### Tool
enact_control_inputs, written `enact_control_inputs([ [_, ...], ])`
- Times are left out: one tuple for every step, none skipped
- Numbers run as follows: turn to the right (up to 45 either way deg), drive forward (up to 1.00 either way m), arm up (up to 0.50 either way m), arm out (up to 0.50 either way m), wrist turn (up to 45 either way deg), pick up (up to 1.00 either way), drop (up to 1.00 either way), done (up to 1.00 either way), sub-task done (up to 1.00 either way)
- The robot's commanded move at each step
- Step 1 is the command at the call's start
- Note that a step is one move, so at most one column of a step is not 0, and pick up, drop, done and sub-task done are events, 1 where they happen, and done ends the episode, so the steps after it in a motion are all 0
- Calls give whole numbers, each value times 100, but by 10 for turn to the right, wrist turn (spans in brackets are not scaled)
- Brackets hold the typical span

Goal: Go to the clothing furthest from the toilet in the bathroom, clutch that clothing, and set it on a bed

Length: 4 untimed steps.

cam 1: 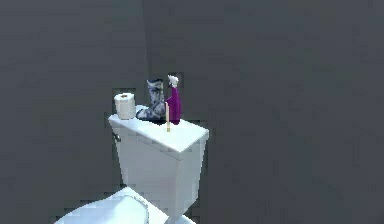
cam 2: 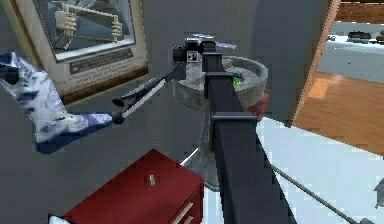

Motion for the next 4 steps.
enact_control_inputs([
  [0,0,0,0,-210,0,0,0,0],
  [0,0,0,-48,0,0,0,0,0],
  [-450,0,0,0,0,0,0,0,0],
  [-450,0,0,0,0,0,0,0,0],
])
